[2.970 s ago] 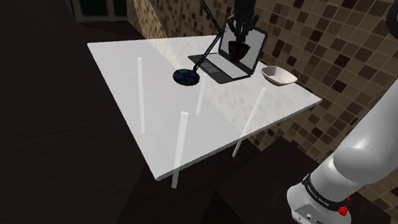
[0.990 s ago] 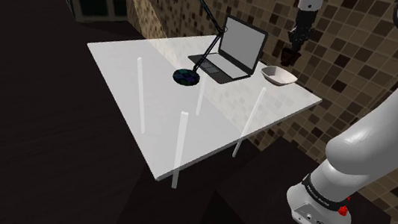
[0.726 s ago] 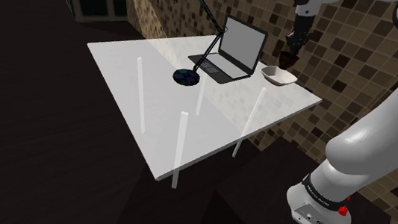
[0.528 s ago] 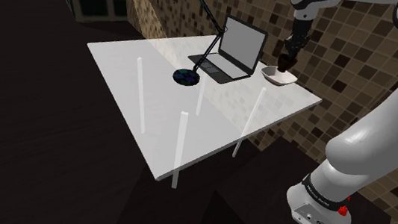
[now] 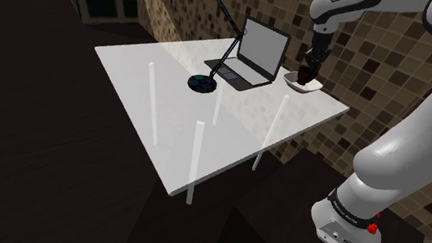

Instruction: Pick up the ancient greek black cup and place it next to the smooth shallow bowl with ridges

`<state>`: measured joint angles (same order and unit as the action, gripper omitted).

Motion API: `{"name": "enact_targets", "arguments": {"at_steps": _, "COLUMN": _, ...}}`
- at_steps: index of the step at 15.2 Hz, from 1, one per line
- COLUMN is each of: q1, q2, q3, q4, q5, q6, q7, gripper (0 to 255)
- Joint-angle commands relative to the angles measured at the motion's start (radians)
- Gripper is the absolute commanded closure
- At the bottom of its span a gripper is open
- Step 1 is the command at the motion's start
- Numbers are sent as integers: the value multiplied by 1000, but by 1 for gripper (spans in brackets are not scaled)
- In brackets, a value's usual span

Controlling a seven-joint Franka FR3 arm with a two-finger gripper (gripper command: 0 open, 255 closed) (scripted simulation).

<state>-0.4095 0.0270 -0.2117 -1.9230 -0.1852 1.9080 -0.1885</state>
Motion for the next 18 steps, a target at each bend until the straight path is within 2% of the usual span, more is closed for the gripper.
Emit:
{"name": "enact_targets", "arguments": {"at_steps": 1, "q1": -1, "q2": 4, "q3": -1, "q4": -21, "q5": -1, "q6": 26, "q7": 3, "gripper": 255}}
{"name": "enact_targets", "arguments": {"at_steps": 18, "q1": -7, "q2": 86, "q3": -4, "q4": -154, "q5": -2, "q6": 238, "q7": 29, "gripper": 255}}
